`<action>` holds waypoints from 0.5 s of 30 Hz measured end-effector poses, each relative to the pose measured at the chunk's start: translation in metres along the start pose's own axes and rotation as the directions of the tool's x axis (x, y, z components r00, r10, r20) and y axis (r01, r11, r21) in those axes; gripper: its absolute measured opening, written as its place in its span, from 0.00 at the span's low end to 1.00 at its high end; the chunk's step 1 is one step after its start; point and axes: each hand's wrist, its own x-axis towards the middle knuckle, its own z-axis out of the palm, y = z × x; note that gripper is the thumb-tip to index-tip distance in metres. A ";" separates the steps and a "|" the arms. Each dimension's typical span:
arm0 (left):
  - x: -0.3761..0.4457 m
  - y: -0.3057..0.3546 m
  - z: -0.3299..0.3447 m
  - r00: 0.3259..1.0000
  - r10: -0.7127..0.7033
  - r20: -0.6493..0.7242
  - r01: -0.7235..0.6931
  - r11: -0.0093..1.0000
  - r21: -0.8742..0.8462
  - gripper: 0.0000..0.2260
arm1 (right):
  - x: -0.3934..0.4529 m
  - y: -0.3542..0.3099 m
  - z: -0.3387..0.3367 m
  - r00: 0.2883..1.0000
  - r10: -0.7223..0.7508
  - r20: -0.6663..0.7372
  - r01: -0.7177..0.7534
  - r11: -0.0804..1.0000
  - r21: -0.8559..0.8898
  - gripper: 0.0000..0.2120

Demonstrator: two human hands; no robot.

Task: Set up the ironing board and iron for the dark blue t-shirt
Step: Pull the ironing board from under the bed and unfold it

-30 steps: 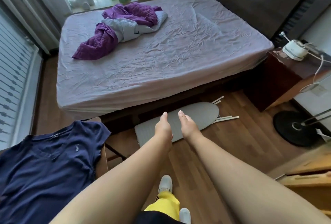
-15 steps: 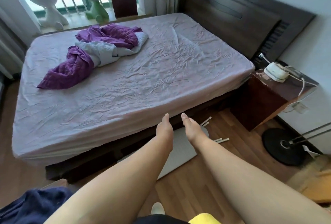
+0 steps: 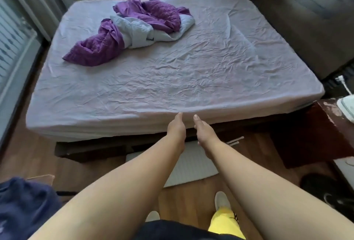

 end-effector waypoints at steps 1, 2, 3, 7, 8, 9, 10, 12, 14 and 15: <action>0.006 0.000 0.006 1.000 0.013 -0.022 -0.013 1.000 -0.021 0.25 | 0.010 -0.001 -0.004 0.999 -0.006 0.036 0.006 1.000 -0.012 0.28; 0.013 -0.002 0.013 0.999 0.019 -0.049 -0.022 0.999 -0.049 0.25 | 0.019 -0.001 -0.009 0.997 -0.008 0.072 0.009 1.000 -0.027 0.28; 0.016 -0.004 0.022 0.996 0.019 -0.085 -0.025 0.997 -0.070 0.25 | 0.030 -0.002 -0.018 0.993 -0.002 0.114 0.007 0.999 -0.043 0.28; 0.028 -0.029 0.053 0.989 -0.041 -0.140 0.010 0.976 -0.218 0.28 | 0.062 0.004 -0.054 0.976 0.027 0.215 -0.004 0.994 -0.108 0.27; 0.030 -0.037 0.060 0.989 -0.056 -0.137 0.018 0.964 -0.265 0.28 | 0.068 0.009 -0.063 0.971 0.045 0.234 -0.016 0.993 -0.121 0.27; 0.031 -0.043 0.066 0.989 -0.065 -0.135 0.021 0.952 -0.306 0.28 | 0.074 0.014 -0.070 0.967 0.062 0.248 -0.030 0.991 -0.133 0.27; 0.031 -0.048 0.071 0.988 -0.072 -0.137 0.021 0.941 -0.339 0.27 | 0.080 0.021 -0.075 0.964 0.082 0.253 -0.046 0.988 -0.144 0.28; 0.033 -0.057 0.075 0.985 -0.085 -0.151 0.023 0.927 -0.375 0.26 | 0.087 0.032 -0.081 0.958 0.116 0.263 -0.073 0.983 -0.166 0.29; 0.032 -0.066 0.074 0.982 -0.103 -0.160 0.032 0.919 -0.394 0.27 | 0.092 0.041 -0.082 0.952 0.137 0.274 -0.091 0.981 -0.173 0.29; 0.034 -0.070 0.072 0.979 -0.113 -0.169 0.037 0.916 -0.400 0.27 | 0.093 0.046 -0.081 0.950 0.149 0.276 -0.104 0.980 -0.170 0.30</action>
